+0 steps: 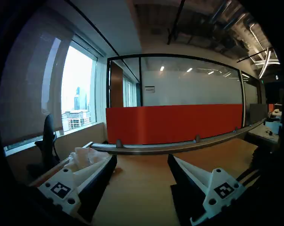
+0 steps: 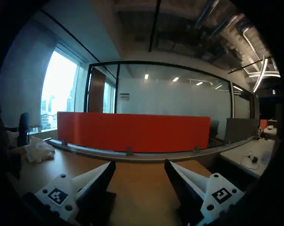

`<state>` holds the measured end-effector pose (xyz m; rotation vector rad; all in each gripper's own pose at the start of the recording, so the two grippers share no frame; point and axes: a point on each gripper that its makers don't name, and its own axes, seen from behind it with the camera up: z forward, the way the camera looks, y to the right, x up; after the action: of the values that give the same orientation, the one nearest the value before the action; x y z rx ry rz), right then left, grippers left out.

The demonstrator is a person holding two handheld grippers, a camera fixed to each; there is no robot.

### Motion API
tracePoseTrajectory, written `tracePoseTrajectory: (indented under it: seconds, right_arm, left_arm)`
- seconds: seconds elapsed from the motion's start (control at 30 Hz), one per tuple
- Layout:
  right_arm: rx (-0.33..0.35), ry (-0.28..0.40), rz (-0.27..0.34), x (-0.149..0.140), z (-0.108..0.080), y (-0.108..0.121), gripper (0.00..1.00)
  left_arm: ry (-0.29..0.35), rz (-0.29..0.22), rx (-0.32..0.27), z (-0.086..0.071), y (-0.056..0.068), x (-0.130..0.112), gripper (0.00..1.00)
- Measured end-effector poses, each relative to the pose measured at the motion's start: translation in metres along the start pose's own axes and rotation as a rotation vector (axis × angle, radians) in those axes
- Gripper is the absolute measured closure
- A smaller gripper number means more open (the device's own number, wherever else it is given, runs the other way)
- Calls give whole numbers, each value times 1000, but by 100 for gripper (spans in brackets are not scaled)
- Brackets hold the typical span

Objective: Fold towel

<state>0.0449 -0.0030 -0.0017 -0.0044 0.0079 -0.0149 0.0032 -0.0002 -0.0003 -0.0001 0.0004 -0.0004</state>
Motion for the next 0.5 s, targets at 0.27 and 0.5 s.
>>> tracePoseTrajectory:
  seconds: [0.27,0.5]
  right_arm:
    - [3,0,-11,35,-2,-3,0]
    - [55,-19,-41,47,-1,-16,0]
  left_arm:
    - [-19,-14,-8,-1,-2,27,0]
    - [-59,6,-43,2,5,34,0]
